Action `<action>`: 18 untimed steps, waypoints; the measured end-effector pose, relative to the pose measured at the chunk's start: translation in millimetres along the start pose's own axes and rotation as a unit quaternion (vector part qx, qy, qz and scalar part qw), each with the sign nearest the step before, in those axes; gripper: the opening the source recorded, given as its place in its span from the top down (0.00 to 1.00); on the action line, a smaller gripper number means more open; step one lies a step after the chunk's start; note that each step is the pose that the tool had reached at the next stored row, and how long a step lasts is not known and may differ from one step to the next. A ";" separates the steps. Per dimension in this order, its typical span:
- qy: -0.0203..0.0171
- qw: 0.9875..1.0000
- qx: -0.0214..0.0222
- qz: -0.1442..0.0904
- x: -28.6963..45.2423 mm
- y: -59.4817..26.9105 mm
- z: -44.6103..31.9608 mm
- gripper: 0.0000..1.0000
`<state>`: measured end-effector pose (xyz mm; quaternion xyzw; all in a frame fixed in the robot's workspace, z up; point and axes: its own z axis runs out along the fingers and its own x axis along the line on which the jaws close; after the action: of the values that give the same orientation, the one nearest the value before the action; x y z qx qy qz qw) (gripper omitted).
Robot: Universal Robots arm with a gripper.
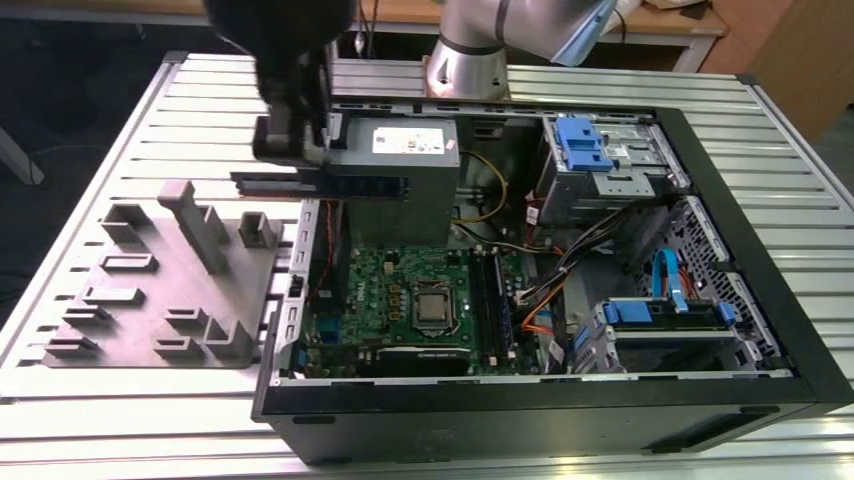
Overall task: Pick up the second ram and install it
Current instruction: 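Pick up the second ram and move it above second insertion slot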
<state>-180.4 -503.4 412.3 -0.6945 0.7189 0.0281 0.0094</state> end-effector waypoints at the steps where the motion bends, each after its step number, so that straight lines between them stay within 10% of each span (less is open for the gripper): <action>1: 0.000 1.000 0.000 0.000 -0.1 -4.4 -0.1 0.92; 18: 0.000 1.000 0.000 0.000 -2.6 -75.2 -0.5 0.92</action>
<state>-105.1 -503.4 410.9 -0.6945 0.7188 0.0283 0.0095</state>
